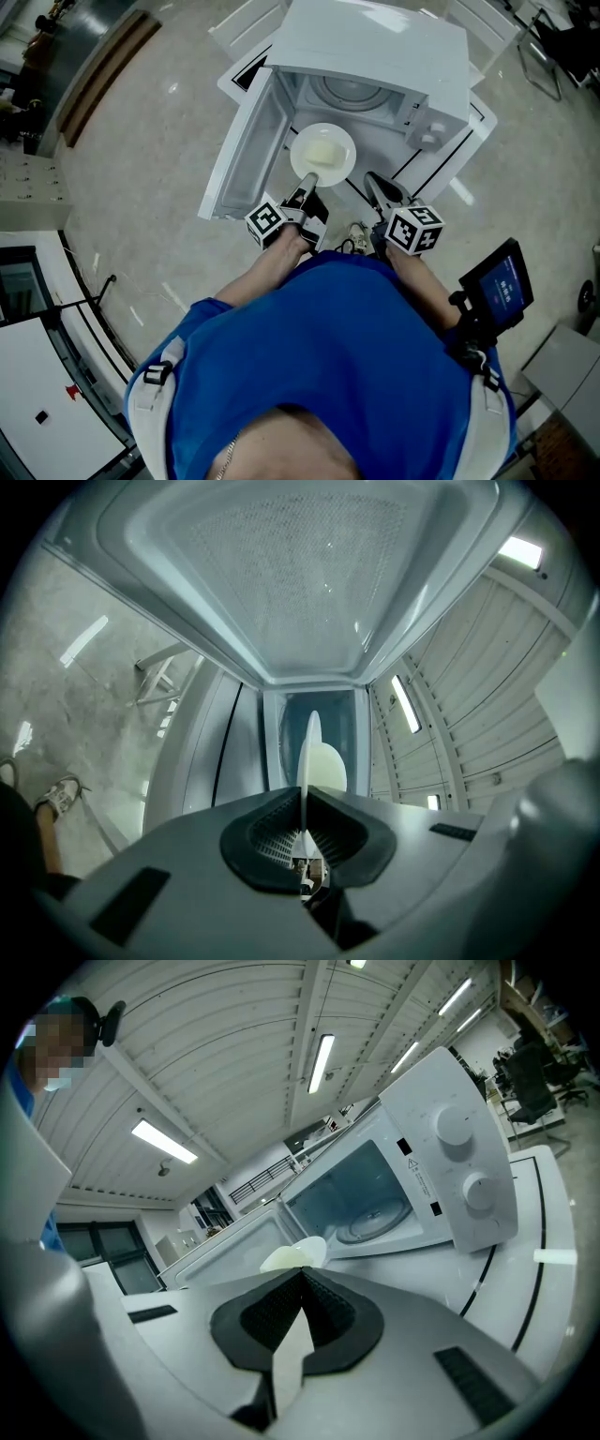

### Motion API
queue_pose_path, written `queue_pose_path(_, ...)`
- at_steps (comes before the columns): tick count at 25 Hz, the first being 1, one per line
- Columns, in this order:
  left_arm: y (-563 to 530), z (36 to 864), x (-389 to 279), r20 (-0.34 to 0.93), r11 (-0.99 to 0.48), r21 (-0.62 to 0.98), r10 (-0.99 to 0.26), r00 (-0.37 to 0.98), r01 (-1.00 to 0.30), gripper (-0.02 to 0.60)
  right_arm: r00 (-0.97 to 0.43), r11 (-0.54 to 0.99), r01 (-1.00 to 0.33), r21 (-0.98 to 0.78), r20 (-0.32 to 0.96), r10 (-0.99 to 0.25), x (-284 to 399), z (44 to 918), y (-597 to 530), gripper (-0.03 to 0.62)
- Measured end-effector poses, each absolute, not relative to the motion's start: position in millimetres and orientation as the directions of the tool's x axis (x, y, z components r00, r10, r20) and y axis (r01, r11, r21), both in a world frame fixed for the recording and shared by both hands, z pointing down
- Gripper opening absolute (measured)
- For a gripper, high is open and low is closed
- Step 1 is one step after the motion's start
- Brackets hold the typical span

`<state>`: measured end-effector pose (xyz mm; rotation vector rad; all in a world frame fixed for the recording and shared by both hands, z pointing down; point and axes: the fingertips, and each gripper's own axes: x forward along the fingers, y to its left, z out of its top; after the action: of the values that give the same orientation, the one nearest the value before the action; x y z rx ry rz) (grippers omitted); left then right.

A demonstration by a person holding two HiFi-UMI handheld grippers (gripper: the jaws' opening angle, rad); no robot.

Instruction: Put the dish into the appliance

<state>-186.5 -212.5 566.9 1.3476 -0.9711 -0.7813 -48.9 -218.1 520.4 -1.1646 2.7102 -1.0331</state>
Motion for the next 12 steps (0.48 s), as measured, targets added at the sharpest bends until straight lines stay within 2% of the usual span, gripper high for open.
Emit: queue_pose_path(12,-241,576,-195,0.147,0.111,0.988,-0.892,0.428,-0.109,0.015,-0.719,0.494,-0.645,-0.583,0.242,-0.652,-53,522,-225,0.002)
